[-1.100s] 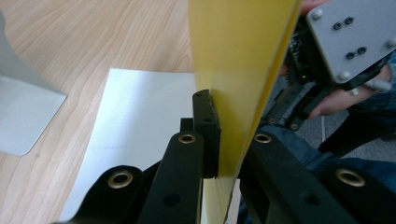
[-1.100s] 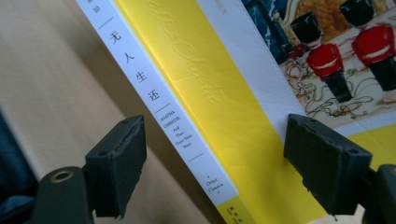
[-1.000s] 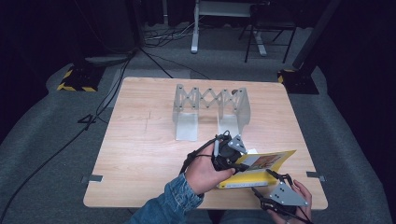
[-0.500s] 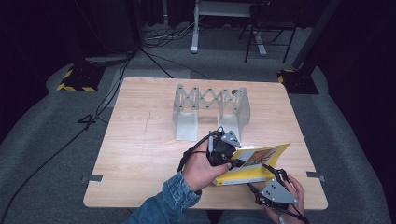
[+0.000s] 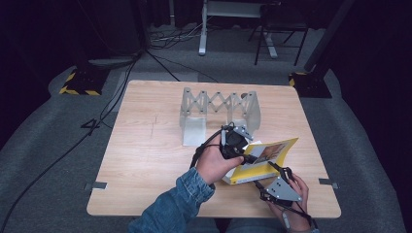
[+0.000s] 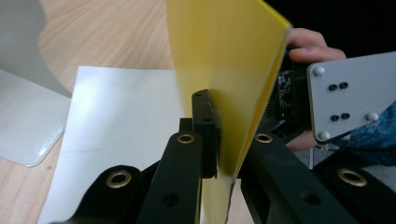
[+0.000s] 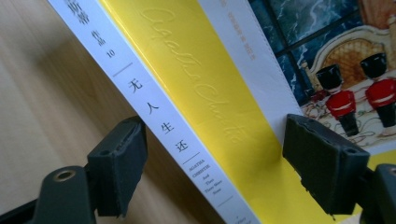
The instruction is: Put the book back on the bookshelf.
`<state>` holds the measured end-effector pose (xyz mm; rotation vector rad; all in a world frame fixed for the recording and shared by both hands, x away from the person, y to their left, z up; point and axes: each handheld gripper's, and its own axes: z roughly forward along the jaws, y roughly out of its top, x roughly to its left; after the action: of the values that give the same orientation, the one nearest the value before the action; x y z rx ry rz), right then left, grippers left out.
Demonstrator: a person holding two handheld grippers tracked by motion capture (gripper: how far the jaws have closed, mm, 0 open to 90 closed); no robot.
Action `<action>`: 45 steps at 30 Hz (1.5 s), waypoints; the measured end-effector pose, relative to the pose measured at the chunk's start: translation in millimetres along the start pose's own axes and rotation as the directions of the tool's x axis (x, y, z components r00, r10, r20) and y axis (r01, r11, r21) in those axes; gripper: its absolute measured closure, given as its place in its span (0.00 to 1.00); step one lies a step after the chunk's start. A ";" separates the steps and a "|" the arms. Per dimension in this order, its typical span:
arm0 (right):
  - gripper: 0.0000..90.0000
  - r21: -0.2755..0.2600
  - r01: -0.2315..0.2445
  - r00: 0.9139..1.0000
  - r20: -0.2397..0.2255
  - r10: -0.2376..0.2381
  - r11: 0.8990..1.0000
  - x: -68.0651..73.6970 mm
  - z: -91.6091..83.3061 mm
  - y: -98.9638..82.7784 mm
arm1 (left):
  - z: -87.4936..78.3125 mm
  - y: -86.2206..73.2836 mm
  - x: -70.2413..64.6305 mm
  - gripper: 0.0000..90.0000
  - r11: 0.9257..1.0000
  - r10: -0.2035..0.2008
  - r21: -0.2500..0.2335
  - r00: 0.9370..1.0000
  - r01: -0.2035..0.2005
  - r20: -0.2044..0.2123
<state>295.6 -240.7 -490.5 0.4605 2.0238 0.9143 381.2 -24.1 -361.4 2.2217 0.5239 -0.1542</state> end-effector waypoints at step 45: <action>0.83 0.038 0.259 0.965 0.032 -0.261 0.965 9.7 16.0 16.4 | -14.5 -8.8 17.9 0.81 0.992 -0.113 -0.086 0.969 0.096 -0.221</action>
<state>302.9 -217.0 -489.6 0.2199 2.0104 0.7067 392.8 -2.5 -363.2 2.1513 0.7590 0.0635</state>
